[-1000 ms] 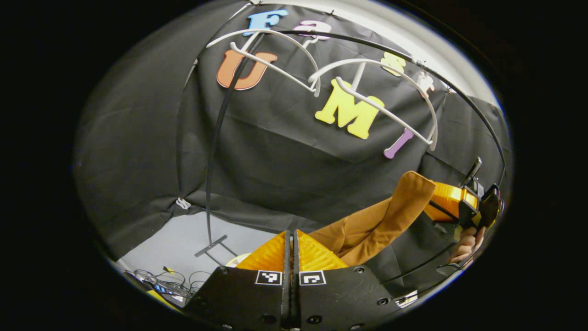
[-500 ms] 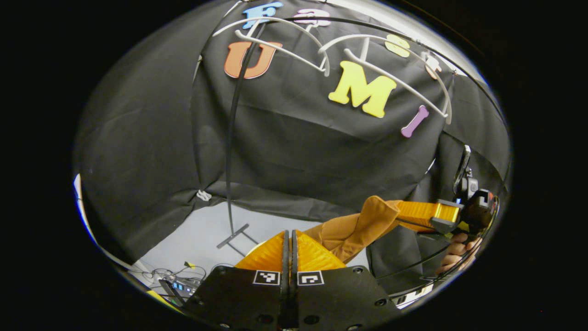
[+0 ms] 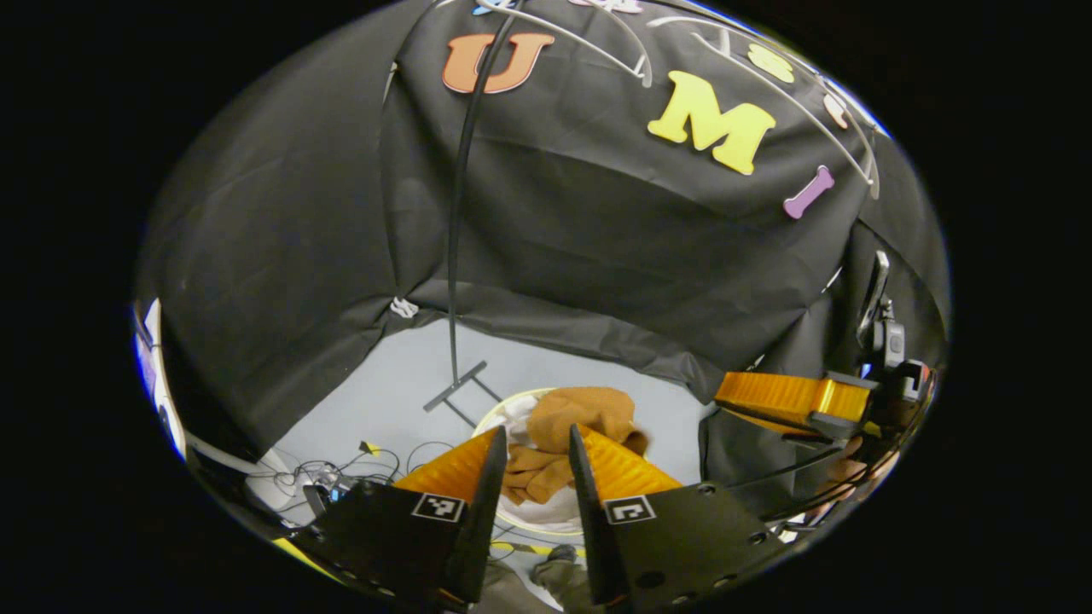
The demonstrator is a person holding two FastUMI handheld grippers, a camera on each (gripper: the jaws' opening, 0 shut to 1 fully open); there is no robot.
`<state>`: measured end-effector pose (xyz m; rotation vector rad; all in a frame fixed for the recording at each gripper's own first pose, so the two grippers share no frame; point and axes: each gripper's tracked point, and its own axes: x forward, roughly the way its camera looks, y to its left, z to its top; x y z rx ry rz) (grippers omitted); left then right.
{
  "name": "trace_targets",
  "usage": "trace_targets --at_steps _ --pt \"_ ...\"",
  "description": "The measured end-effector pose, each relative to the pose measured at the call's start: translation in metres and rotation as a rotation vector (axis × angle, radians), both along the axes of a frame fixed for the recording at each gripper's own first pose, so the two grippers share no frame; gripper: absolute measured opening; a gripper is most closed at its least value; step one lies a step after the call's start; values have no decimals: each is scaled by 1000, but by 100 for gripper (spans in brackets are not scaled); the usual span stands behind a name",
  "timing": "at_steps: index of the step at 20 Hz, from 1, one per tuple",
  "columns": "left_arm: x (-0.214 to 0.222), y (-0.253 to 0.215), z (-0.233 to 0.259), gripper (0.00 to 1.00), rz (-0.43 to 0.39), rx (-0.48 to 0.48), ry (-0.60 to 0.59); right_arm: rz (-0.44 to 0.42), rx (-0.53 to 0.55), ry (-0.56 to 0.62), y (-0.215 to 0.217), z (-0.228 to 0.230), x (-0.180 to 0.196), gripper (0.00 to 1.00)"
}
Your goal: Grasp the clothes on the hanger with both hands and then place them into the laundry hamper below.
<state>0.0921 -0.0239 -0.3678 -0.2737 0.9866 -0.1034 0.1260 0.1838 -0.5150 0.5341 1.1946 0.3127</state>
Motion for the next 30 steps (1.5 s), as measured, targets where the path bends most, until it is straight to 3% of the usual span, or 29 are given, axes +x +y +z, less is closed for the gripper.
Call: trace_targets --at_steps 1,2,4,6,7,8,9,13,14,16,20,25,28,29,30 --pt "-1 0 0 51 -9 5 3 26 -35 -30 -4 3 0 28" --pt "-3 1 -1 60 -16 12 3 48 -75 -61 -12 8 2 32" --pt "-3 0 -1 63 -30 23 1 66 -163 -117 -26 10 12 41" --pt "-5 -1 0 92 -47 31 -4 67 -233 -151 -44 19 13 53" --pt "-5 -1 2 95 -55 40 -11 68 -264 -165 -58 24 12 61" --pt "-6 -2 4 81 -62 48 -18 67 -298 -179 -69 29 10 66" --pt "-5 -2 8 89 -69 55 -28 67 -321 -199 -77 35 7 71" --pt "-2 -8 34 90 -91 92 -76 46 -369 -290 -93 73 12 73" --pt "0 -9 40 100 -97 104 -101 39 -378 -323 -96 85 14 73" --pt "7 -11 66 95 -107 131 -163 21 -411 -396 -106 116 19 75" --pt "15 -8 126 96 -100 182 -324 -6 -455 -563 -115 181 18 89" --pt "19 -3 213 95 -82 208 -550 -58 -456 -753 -128 266 11 90" --pt "18 -4 258 100 -67 189 -683 -119 -463 -842 -145 313 14 89" --pt "16 -3 272 94 -59 185 -722 -139 -467 -873 -151 330 13 89" --pt "11 1 284 89 -47 182 -758 -159 -478 -907 -160 363 53 89"
